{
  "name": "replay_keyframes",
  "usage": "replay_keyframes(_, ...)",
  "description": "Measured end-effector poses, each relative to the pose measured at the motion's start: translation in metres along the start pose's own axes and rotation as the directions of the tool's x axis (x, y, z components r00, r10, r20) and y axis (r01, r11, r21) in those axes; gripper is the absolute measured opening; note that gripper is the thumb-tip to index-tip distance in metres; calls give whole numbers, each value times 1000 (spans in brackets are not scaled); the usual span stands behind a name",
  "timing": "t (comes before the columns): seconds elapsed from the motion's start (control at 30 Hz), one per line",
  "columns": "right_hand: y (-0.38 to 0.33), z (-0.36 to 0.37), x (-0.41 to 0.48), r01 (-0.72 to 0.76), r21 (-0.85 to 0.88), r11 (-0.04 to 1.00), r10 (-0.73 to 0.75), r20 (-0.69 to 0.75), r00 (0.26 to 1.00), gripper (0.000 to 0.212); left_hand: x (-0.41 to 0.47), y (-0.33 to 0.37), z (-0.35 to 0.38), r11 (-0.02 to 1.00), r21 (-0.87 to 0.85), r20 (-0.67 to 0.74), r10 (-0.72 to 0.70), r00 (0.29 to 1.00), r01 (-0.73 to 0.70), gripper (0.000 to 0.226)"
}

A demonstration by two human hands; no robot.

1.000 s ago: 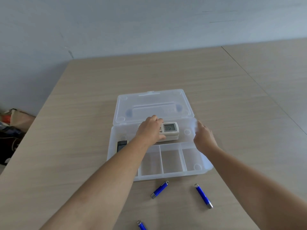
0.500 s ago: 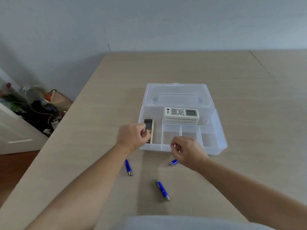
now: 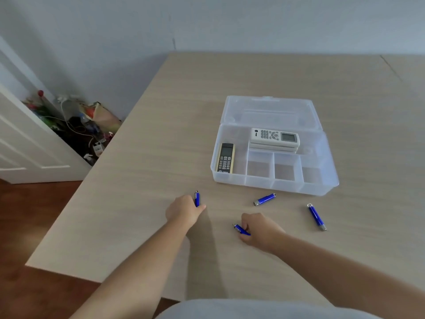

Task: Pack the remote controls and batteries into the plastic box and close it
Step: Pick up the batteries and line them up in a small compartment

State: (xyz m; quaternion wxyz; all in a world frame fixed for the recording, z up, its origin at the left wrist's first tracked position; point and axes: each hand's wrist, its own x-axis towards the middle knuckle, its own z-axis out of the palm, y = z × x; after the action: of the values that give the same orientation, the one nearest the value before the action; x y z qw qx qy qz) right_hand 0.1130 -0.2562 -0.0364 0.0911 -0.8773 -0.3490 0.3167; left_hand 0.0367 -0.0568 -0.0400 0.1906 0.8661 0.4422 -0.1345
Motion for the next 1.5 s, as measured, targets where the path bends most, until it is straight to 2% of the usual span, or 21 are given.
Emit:
replay_keyframes(0.07,4,-1,0,-3,65,998,5,-26,1000,17,1,-3,0,995,-98,28,-10,1000,13,37)
replay_keyframes(0.13,7,-9,-1,4,162,987,7,-63,998,15,2,-3,-5,974,-225,70,49,996,-32,39)
replay_keyframes(0.23,8,-42,0,72,299,952,-24,-161,987,9,4,4,-31,863,-485,60,192,980,-140,28)
replay_keyframes(0.3,11,-73,-1,125,398,909,-20,-259,966,19,5,15,-55,770,-605,-3,252,968,-203,24)
replay_keyframes(0.37,17,-104,-1,157,446,881,17,-363,932,21,7,31,-71,722,-647,-42,289,956,-246,22)
replay_keyframes(0.43,31,-129,-2,176,490,854,64,-434,899,13,9,56,-79,691,-660,-56,348,936,-296,17)
replay_keyframes(0.5,50,-148,-3,183,526,830,121,-491,863,22,6,87,-81,671,-663,-43,410,911,-333,4)
replay_keyframes(0.6,86,-162,-4,114,522,845,234,-555,798,34,-3,135,-74,676,-626,9,504,863,-388,22)
replay_keyframes(0.77,125,-157,2,-81,343,936,256,-503,826,30,-11,189,-44,678,-573,114,621,775,-460,47)
replay_keyframes(0.9,138,-150,15,-201,139,970,243,-451,859,27,-10,206,-31,686,-543,167,653,739,-484,45)
replay_keyframes(0.97,141,-150,18,-241,-26,970,210,-404,890,28,-9,211,-28,692,-537,173,650,740,-483,43)
replay_keyframes(1.03,145,-149,22,-268,-244,932,170,-358,918,26,-7,214,-27,699,-535,157,634,757,-474,42)
replay_keyframes(1.1,147,-148,28,-298,-431,852,154,-338,929,18,-5,216,-27,702,-536,144,622,770,-468,42)
replay_keyframes(1.17,144,-147,32,-316,-564,763,161,-309,938,10,-3,218,-28,705,-530,141,621,771,-471,41)
replay_keyframes(1.2,142,-147,33,-307,-609,732,161,-284,945,15,-2,218,-28,706,-526,142,623,769,-475,41)
replay_keyframes(1.27,142,-147,36,-273,-675,685,137,-248,959,22,0,220,-28,706,-519,140,626,767,-481,41)
replay_keyframes(1.33,143,-148,37,-252,-707,661,122,-230,965,20,2,222,-26,706,-522,141,625,768,-479,41)
replay_keyframes(1.43,145,-148,36,-245,-695,676,122,-223,967,26,2,227,-24,700,-528,150,634,759,-481,41)
replay_keyframes(1.5,151,-149,33,-251,-656,712,101,-258,961,18,1,234,-24,693,-521,151,649,746,-498,41)
